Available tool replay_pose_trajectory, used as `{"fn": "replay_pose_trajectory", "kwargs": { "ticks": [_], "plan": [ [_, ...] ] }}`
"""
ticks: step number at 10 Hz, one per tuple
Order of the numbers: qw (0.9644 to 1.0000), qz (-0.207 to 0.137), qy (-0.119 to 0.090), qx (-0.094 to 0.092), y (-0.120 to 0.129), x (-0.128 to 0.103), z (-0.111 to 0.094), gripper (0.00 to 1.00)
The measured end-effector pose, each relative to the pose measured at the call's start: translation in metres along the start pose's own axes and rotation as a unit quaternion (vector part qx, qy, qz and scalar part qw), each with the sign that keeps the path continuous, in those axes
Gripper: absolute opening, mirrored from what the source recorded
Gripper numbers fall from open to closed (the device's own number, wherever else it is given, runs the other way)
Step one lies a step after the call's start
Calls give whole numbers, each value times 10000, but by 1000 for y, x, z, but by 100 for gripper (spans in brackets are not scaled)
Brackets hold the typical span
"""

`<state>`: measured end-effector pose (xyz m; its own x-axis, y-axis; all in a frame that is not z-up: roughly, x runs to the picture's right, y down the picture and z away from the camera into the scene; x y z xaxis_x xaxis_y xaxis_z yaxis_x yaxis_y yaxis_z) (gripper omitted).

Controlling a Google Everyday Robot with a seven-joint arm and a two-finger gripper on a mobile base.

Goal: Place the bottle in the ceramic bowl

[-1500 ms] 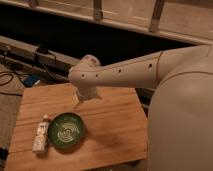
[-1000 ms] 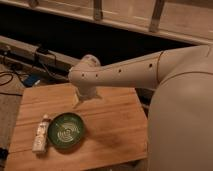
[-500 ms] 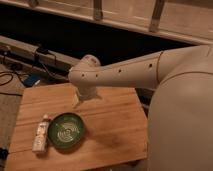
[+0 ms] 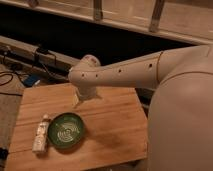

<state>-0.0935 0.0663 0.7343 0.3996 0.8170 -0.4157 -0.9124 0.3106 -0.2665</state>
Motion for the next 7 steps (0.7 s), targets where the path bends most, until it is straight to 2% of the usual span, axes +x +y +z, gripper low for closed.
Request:
{"fn": "replay_pose_trajectory", "kwargs": {
  "ticks": [7],
  "plan": [
    [10000,0,1,0,0,0,0,80]
  ]
}}
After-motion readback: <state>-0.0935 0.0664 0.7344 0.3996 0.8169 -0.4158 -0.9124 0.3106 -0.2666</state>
